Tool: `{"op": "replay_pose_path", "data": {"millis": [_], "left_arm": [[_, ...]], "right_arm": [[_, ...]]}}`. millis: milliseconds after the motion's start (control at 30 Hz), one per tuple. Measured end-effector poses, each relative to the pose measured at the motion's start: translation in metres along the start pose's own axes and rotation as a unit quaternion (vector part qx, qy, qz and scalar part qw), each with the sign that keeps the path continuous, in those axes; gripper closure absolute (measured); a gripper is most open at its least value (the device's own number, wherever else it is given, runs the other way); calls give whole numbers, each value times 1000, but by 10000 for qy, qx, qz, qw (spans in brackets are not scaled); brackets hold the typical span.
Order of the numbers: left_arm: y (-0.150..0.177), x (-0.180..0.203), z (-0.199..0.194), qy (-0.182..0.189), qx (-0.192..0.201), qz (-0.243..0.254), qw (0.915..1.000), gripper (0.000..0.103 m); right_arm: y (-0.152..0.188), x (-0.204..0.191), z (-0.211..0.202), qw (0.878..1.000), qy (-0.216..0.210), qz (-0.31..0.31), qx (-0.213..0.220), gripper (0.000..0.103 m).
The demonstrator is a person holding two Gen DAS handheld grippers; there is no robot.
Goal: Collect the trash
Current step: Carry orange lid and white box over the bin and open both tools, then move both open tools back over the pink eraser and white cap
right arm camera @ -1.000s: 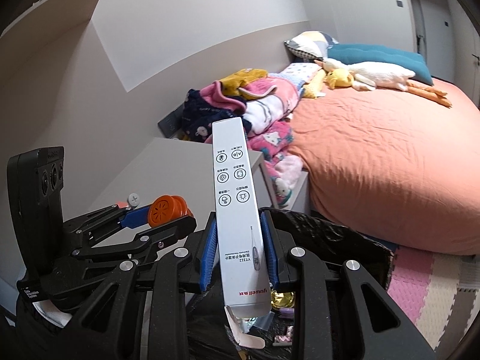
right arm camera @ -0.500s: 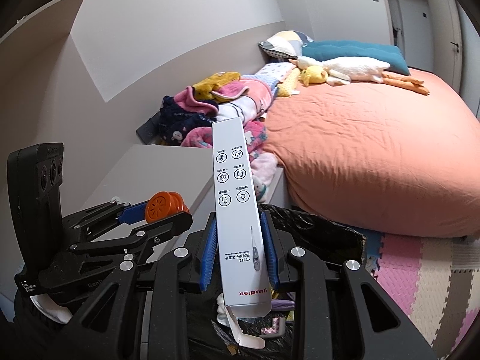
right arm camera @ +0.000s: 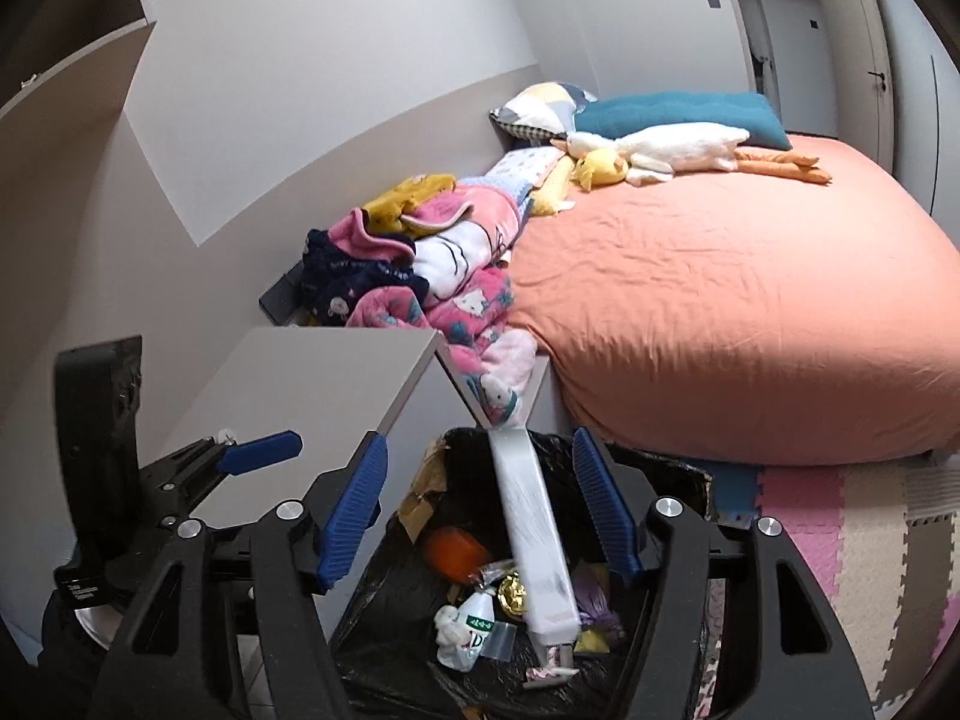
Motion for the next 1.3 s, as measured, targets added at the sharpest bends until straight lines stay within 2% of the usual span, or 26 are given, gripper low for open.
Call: {"op": "replay_pose_path", "data": {"millis": [533,900,1300], "left_arm": [[9,-16,-12,-250,122,-202,9994,6],[25,-51,-19,-561,79,-553,9969,6],[49,-99,-30,-946,20,-1028,9902,6]], "right_arm": [[0,-10,19,9996,-157,-135,-197,37],[3,-37,48,9971,-479,-352,-468,37],[8,-75,86,9911,-856,-609,-818,37]]}}
Point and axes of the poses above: each gripper's, at about its wrist camera, not at the fingertips, and z roughly the way its jaws point, x to its right, y to its underside, the point moved 1 cm from there along z, roughly the way its jaws point, and after that the axes turned 11 degrees about -y, right-handed, at the moved point
